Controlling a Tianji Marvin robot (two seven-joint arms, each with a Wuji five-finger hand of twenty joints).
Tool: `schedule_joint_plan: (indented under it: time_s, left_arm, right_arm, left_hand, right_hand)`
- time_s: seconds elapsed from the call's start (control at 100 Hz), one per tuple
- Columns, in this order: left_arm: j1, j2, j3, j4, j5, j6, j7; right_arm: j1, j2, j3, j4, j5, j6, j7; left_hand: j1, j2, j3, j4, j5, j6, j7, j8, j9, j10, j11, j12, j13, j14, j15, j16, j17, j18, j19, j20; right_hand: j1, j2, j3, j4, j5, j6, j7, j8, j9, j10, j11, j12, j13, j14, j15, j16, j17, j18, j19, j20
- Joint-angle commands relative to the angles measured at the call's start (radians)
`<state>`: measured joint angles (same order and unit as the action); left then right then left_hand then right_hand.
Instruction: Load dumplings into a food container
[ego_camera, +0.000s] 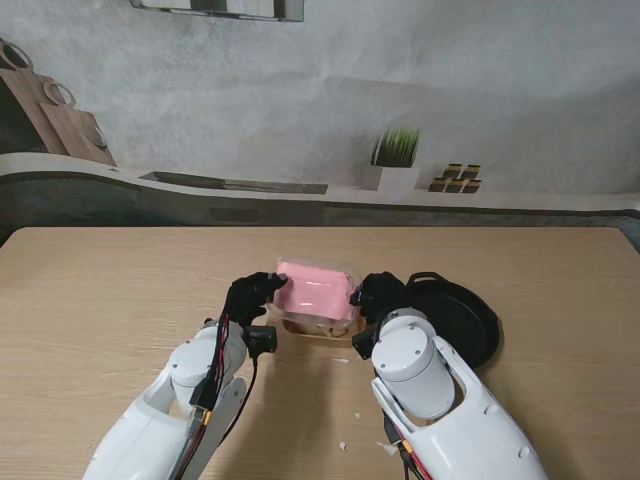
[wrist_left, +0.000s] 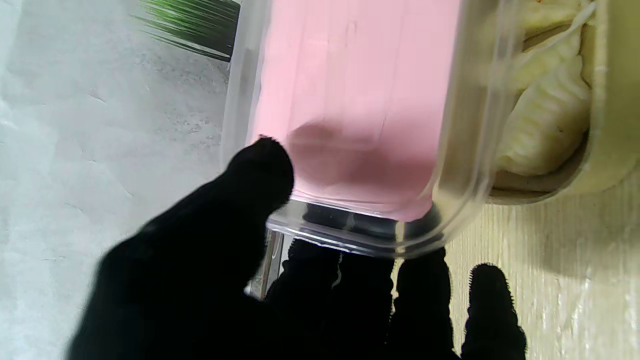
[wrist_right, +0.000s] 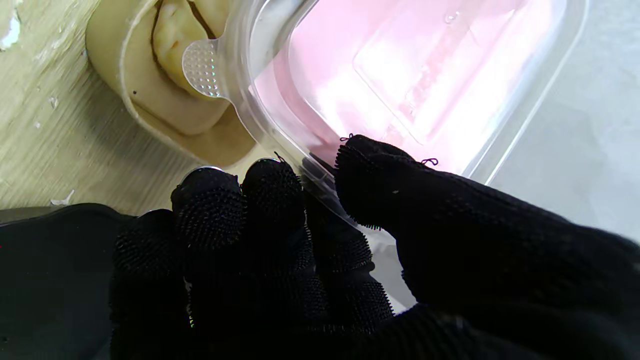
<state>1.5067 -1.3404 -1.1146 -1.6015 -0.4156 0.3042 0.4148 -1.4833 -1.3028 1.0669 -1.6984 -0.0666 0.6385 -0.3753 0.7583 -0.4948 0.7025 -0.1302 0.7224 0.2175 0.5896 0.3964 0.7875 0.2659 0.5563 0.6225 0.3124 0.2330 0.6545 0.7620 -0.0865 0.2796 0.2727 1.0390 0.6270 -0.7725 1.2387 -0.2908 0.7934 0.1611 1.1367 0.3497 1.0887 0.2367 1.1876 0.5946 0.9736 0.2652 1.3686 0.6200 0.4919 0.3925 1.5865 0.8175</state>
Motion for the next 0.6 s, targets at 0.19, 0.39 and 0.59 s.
schedule_joint_plan:
  time_s: [0.19, 0.39, 0.59]
  left_arm:
    - [0.027, 0.022, -0.03, -0.025, 0.08, 0.021, -0.057]
    - [0.021, 0.024, -0.031, -0.022, 0.145, 0.086, -0.065]
    - [0.014, 0.017, -0.026, -0.013, 0.126, 0.087, -0.051]
  right_arm:
    - [-0.001, -0.038, 0.035, -0.05, 0.032, 0.157, 0.024]
    - [0.034, -0.043, 0.026, -0.015, -0.002, 0.247, 0.066]
    - [0.07, -0.059, 0.007, 0.052, -0.01, 0.268, 0.055]
  left_hand:
    - [-0.027, 0.072, -0.051, 0.041, -0.132, 0.01, -0.126, -0.044, -0.169, -0.038, -0.013, -0.072, -0.056, 0.01, -0.04, 0.007, -0.021, -0.04, -0.011, -0.015]
    - [0.052, 0.126, -0.065, 0.052, -0.119, 0.012, -0.12, -0.046, -0.163, -0.038, -0.023, -0.054, -0.045, 0.021, -0.012, 0.032, -0.012, -0.03, -0.005, -0.007]
    - [0.056, 0.132, -0.089, 0.053, -0.151, -0.001, -0.135, -0.056, -0.225, -0.047, -0.057, -0.087, -0.087, -0.007, -0.049, 0.009, -0.022, -0.039, -0.009, -0.006]
  right_hand:
    - [0.044, -0.016, 0.102, -0.026, 0.049, 0.056, 0.059, 0.063, 0.059, 0.156, 0.059, 0.049, 0.133, 0.108, 0.126, 0.001, 0.051, -0.013, 0.052, 0.023]
    - [0.048, 0.001, 0.086, -0.026, 0.034, 0.059, 0.06, 0.074, 0.048, 0.151, 0.055, 0.06, 0.123, 0.099, 0.127, -0.005, 0.048, -0.02, 0.048, 0.025]
    - [0.053, 0.014, 0.074, -0.023, 0.024, 0.058, 0.062, 0.075, 0.039, 0.149, 0.053, 0.06, 0.111, 0.103, 0.12, -0.009, 0.038, -0.022, 0.042, 0.024]
